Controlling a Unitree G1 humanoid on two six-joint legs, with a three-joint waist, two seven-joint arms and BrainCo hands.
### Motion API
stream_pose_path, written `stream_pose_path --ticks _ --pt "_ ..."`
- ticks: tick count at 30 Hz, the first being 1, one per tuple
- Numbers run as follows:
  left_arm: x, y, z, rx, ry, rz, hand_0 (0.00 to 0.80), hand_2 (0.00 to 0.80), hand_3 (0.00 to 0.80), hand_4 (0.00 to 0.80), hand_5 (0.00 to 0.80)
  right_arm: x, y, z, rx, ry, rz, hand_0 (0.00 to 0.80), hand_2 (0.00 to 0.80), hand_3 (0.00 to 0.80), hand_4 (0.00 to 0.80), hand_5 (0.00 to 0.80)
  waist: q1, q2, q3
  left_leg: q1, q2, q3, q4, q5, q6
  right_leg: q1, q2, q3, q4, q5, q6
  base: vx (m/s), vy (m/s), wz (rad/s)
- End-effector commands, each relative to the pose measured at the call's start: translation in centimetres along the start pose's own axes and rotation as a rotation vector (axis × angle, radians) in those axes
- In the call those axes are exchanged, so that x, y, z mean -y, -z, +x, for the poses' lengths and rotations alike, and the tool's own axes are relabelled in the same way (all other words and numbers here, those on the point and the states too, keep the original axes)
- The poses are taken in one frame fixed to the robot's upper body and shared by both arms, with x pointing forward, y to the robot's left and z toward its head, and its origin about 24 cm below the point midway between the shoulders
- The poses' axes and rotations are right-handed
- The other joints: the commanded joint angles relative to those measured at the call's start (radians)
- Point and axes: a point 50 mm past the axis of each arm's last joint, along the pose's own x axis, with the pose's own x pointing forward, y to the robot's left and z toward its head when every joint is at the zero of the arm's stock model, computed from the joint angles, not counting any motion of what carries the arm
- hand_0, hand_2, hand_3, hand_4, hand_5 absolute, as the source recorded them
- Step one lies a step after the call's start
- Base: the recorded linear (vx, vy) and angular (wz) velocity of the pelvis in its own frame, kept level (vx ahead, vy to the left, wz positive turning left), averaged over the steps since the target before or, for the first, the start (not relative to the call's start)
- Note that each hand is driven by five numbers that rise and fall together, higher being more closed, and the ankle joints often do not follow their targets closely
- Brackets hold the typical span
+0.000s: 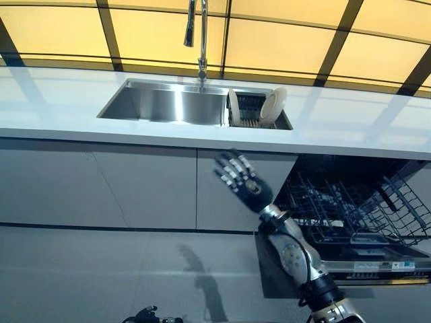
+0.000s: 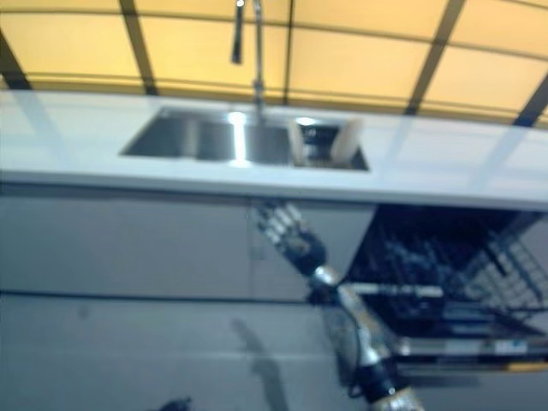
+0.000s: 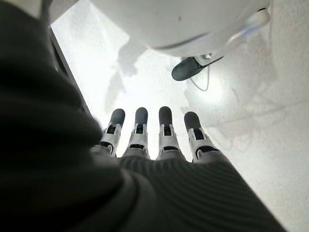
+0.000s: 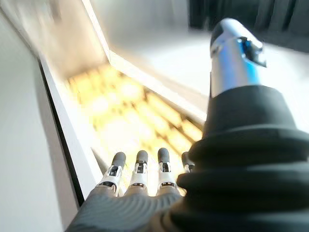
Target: Take plates into dishwasher
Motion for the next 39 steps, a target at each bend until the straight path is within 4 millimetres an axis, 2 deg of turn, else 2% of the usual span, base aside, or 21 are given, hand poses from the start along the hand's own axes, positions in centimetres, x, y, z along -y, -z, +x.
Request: stream_pose_path --ticks 1,4,5,7,11,14,16,20,22,23,24,26,27,29,30,32,34,35,36,38,39 --pt "-0.3 -1.3 0.3 0.02 -0.017 0.011 0.0 0.0 0.0 0.0 0.0 -0.3 -6.1 1.6 0.292 0.049 -0.201 0.0 0.0 0.0 0.0 0.0 -0.001 0.032 0.054 0.039 -0.076 -0.012 0.025 -0.125 0.099 -0.125 -0.038 0.02 0.269 0.032 0.05 -0.011 0.171 -0.35" --pt "-0.5 -1.3 0.4 -0.001 -0.012 0.057 0.0 0.0 0.0 0.0 0.0 -1.2 -8.5 2.2 0.378 0.053 -0.273 0.0 0.0 0.0 0.0 0.0 0.004 0.051 0.071 0.03 -0.078 -0.051 0.033 -0.124 0.101 -0.209 -0.062 0.033 0.491 0.105 0.033 0.055 0.19 -0.28" --pt "-0.6 -1.2 0.4 -0.013 -0.012 0.065 0.0 0.0 0.0 0.0 0.0 -1.4 -9.1 2.4 0.402 0.053 -0.299 0.0 0.0 0.0 0.0 0.0 0.005 0.052 0.074 0.034 -0.08 -0.055 0.032 -0.126 0.1 -0.224 -0.067 0.031 0.507 0.112 0.035 0.149 0.163 -0.01" --pt "-0.9 -0.7 0.3 -0.039 -0.016 0.075 0.0 0.0 0.0 0.0 0.0 -1.9 -10.9 3.1 0.447 0.054 -0.344 0.0 0.0 0.0 0.0 0.0 0.001 0.043 0.078 0.054 -0.091 -0.058 0.021 -0.136 0.096 -0.258 -0.056 0.012 0.467 0.124 0.039 0.196 0.061 0.26" --pt "-1.2 -0.4 0.3 -0.064 -0.006 0.119 0.0 0.0 0.0 0.0 0.0 -2.9 -14.3 4.0 0.545 0.063 -0.451 0.0 0.0 0.0 0.0 0.0 -0.033 0.009 0.083 0.096 -0.134 -0.064 0.01 -0.165 0.085 -0.294 -0.003 -0.025 0.181 0.121 0.046 0.35 -0.023 0.12" --pt "-1.0 -0.5 0.4 -0.07 -0.004 0.126 0.0 0.0 0.0 0.0 0.0 -3.0 -15.8 4.0 0.57 0.062 -0.49 0.0 0.0 0.0 0.0 0.0 -0.057 0.002 0.09 0.129 -0.153 -0.086 0.022 -0.188 0.081 -0.343 0.019 -0.027 0.039 0.174 0.062 0.35 -0.052 0.16" --pt "-1.0 -0.7 0.4 -0.066 -0.004 0.138 0.0 0.0 0.0 0.0 0.0 -3.0 -16.9 4.0 0.583 0.061 -0.514 0.0 0.0 0.0 0.0 0.0 -0.074 0.002 0.1 0.161 -0.149 -0.105 0.062 -0.227 0.081 -0.39 0.015 -0.03 -0.031 0.211 0.065 0.525 -0.146 0.67" --pt "-0.9 -0.4 0.4 -0.072 -0.004 0.148 0.0 0.0 0.0 0.0 0.0 -2.9 -18.2 3.9 0.596 0.055 -0.542 0.0 0.0 0.0 0.0 0.0 -0.084 -0.009 0.09 0.216 -0.154 -0.145 0.143 -0.326 0.093 -0.389 -0.001 -0.017 0.022 0.224 0.049 0.508 -0.181 0.25" --pt "-0.9 0.1 0.3 -0.087 -0.004 0.116 0.0 0.0 0.0 0.0 0.0 -3.3 -18.4 3.9 0.588 0.037 -0.564 0.0 0.0 0.0 0.0 0.0 -0.092 -0.002 0.05 0.254 -0.139 -0.127 0.217 -0.364 0.055 -0.359 -0.003 -0.031 0.092 0.191 0.032 0.579 -0.253 -0.08" --pt "-0.8 0.3 0.3 -0.089 0.0 0.103 0.0 0.0 0.0 0.0 0.0 -3.5 -18.4 4.0 0.583 0.028 -0.568 0.0 0.0 0.0 0.0 0.0 -0.096 0.01 0.036 0.275 -0.12 -0.119 0.247 -0.338 0.033 -0.353 0.004 -0.045 0.105 0.173 0.019 0.634 -0.298 0.19" --pt "-0.8 0.4 0.2 -0.084 0.003 0.084 0.0 0.0 0.0 0.0 0.0 -4.0 -18.0 4.1 0.569 0.008 -0.571 0.0 0.0 0.0 0.0 0.0 -0.101 0.033 0.011 0.294 -0.081 -0.107 0.351 -0.218 -0.022 -0.33 0.029 -0.059 0.111 0.142 -0.011 0.491 -0.264 0.36" --pt "-0.7 0.4 0.2 -0.062 -0.005 0.066 0.0 0.0 0.0 0.0 0.0 -4.4 -17.3 4.2 0.55 -0.006 -0.567 0.0 0.0 0.0 0.0 0.0 -0.104 0.035 -0.009 0.263 -0.076 -0.115 0.524 -0.057 -0.07 -0.296 0.046 -0.039 0.09 0.128 -0.043 0.509 -0.31 0.37" --pt "-0.3 0.2 0.2 -0.031 -0.01 0.041 0.0 0.0 0.0 0.0 0.0 -4.4 -16.8 4.2 0.536 -0.021 -0.574 0.0 0.0 0.0 0.0 0.0 -0.086 0.015 -0.007 0.148 -0.087 -0.078 0.82 0.019 -0.09 -0.228 0.044 -0.021 0.07 0.104 -0.073 0.505 -0.369 0.42" --pt "-0.1 -0.5 0.3 0.019 -0.031 0.013 0.0 0.0 0.0 0.0 0.0 -4.2 -16.4 3.8 0.529 -0.019 -0.596 0.0 0.0 0.0 0.0 0.0 -0.052 -0.024 0.011 -0.08 -0.06 -0.014 1.09 -0.022 -0.069 -0.14 0.027 -0.019 0.047 0.073 -0.1 0.402 -0.342 0.41" --pt "-0.3 -1.1 0.3 0.045 -0.044 0.009 0.0 0.0 0.0 0.0 0.0 -4.0 -16.4 3.7 0.535 -0.008 -0.606 0.0 0.0 0.0 0.0 0.0 -0.033 -0.033 0.026 -0.176 -0.035 0.001 1.103 -0.053 -0.053 -0.1 0.028 -0.029 0.04 0.059 -0.104 0.322 -0.236 -0.03" --pt "-1.0 -2.6 0.4 0.1 -0.064 0.015 0.0 0.0 0.0 0.0 0.0 -4.1 -16.5 3.7 0.552 0.01 -0.619 0.0 0.0 0.0 0.0 0.0 -0.002 -0.038 0.055 -0.271 -0.006 0.019 0.977 -0.097 -0.023 -0.04 0.032 -0.033 0.019 0.037 -0.101 0.346 -0.124 -0.2" --pt "-1.9 -3.6 0.4 0.129 -0.078 0.029 0.0 0.0 0.0 0.0 0.0 -4.7 -16.5 4.4 0.569 0.019 -0.643 0.0 0.0 0.0 0.0 0.0 0.02 -0.037 0.064 -0.267 0.002 0.048 0.714 -0.103 -0.012 -0.012 0.034 -0.04 0.004 0.014 -0.09 0.371 -0.012 -0.03" --pt "-1.9 -3.7 0.4 0.131 -0.079 0.029 0.0 0.0 0.0 0.0 0.0 -4.8 -16.6 4.5 0.571 0.02 -0.644 0.0 0.0 0.0 0.0 0.0 0.025 -0.039 0.069 -0.256 0.001 0.055 0.682 -0.105 -0.01 -0.004 0.032 -0.037 0.001 0.012 -0.088 0.48 0.081 -0.1" --pt "-2.0 -4.0 0.4 0.128 -0.076 0.022 0.0 0.0 0.0 0.0 0.0 -5.2 -16.7 5.1 0.573 0.03 -0.646 0.0 0.0 0.0 0.0 0.0 0.042 -0.022 0.071 -0.243 0.0 0.052 0.439 -0.079 -0.021 0.014 0.052 -0.023 -0.005 -0.005 -0.077 0.386 0.088 -0.12" --pt "-1.8 -3.8 0.4 0.116 -0.071 0.018 0.0 0.0 0.0 0.0 0.0 -5.4 -16.9 5.4 0.571 0.04 -0.649 0.0 0.0 0.0 0.0 0.0 0.057 -0.011 0.07 -0.241 -0.018 0.036 0.296 -0.047 -0.03 0.03 0.066 0.004 -0.008 -0.015 -0.069 0.524 0.124 -0.19" --pt "-1.3 -3.2 0.4 0.097 -0.069 0.015 0.0 0.0 0.0 0.0 0.0 -5.3 -16.8 5.5 0.565 0.041 -0.647 0.0 0.0 0.0 0.0 0.0 0.078 0.008 0.063 -0.266 -0.022 0.019 0.11 0.033 -0.047 0.063 0.097 0.04 -0.011 -0.032 -0.067 0.66 0.141 -0.37"
